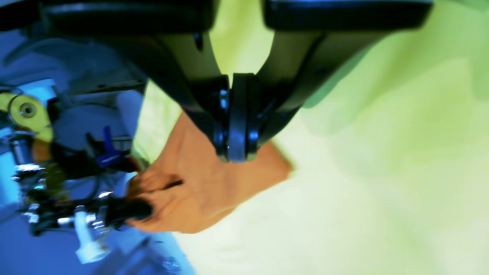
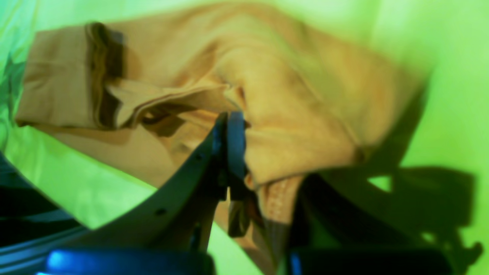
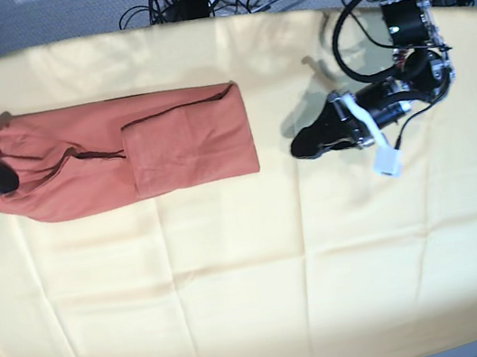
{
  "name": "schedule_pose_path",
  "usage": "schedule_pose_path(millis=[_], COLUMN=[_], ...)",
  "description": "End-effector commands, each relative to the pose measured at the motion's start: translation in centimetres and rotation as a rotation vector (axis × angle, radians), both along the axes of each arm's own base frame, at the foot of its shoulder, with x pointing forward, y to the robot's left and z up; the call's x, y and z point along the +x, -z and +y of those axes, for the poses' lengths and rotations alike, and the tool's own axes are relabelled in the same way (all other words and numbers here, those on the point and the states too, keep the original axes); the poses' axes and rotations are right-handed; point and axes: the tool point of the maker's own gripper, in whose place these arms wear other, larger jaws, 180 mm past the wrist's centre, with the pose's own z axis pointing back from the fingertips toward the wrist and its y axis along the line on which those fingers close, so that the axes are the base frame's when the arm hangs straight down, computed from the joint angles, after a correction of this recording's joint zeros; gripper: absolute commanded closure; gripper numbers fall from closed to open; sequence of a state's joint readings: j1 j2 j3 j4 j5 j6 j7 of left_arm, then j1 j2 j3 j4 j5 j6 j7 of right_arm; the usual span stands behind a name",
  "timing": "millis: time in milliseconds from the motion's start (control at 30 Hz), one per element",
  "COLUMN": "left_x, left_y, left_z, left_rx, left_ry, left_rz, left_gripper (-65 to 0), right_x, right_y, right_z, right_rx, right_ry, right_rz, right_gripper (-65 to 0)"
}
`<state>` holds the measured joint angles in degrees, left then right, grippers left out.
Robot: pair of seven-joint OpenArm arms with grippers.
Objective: Fold the T-shirt properly
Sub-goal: 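Drag the strip's other end with the right gripper toward the left gripper, then lift the right gripper's end and fold it over onto the bundle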
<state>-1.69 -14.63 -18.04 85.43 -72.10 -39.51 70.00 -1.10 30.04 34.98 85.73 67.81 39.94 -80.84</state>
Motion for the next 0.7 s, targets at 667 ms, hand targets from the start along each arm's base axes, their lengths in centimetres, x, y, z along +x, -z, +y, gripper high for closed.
schedule_pose_path(millis=[667], left_x=[0.0], left_y=[-0.9], left_z=[2.0], left_rx=[0.037], left_ry=[0.0], left_rz=[-0.033], left_gripper=[0.0], right_x=[-1.4], right_y=[-7.5], right_z=[19.9], right_rx=[0.432], right_ry=[-0.298], right_rz=[-0.357], right_gripper=[0.0])
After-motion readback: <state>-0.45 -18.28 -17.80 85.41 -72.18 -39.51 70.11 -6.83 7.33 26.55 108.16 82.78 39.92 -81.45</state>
